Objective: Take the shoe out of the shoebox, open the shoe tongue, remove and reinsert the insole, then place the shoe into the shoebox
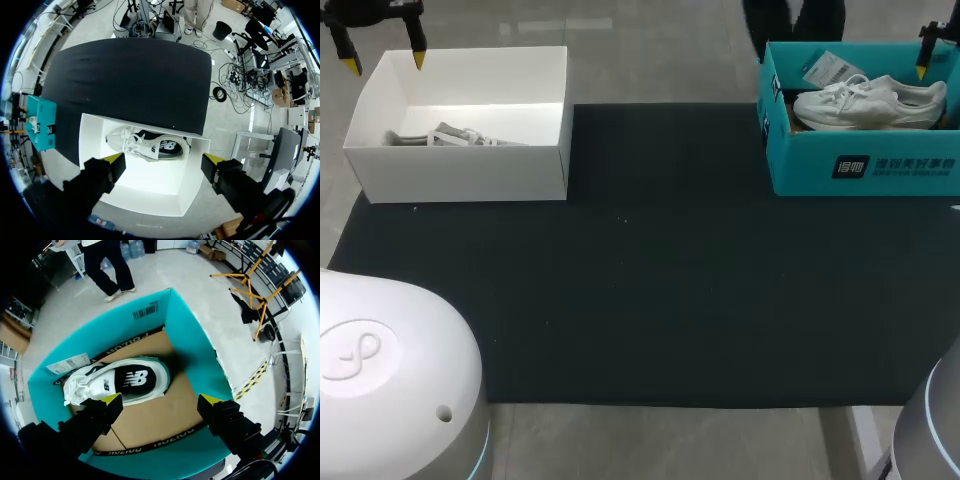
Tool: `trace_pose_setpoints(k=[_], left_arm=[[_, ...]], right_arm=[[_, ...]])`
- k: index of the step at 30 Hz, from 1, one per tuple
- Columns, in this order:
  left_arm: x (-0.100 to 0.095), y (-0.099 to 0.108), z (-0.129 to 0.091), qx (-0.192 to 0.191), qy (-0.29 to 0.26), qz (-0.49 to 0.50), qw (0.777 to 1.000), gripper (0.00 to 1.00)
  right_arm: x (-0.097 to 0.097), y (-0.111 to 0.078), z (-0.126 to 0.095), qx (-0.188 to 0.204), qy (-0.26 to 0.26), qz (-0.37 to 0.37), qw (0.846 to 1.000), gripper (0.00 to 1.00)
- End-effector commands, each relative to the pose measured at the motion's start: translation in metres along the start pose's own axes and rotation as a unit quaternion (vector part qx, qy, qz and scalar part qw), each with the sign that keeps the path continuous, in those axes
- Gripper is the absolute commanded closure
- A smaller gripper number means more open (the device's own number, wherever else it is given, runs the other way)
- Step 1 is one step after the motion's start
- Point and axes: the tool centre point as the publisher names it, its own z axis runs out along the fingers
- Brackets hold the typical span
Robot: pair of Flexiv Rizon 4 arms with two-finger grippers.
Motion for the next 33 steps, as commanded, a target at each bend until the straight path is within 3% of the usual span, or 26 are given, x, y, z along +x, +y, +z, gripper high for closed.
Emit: trace_pose_setpoints(k=[1,14,33], left_arm=[[0.000,0.000,0.000,0.000,0.001,0.000,1.000,0.00],[0.000,0.000,0.000,0.000,0.001,0.000,1.000,0.00],[0.000,0.000,0.000,0.000,0.001,0.000,1.000,0.00]], right_arm=[[0.007,0.014,0.014,0.008,-0.013,0.000,1.000,0.00],[0.008,0.017,0.046,0.026,-0.020,-0.007,0.999,0.00],[0.016,0.012,0.067,0.051,-0.024,-0.007,0.998,0.00]])
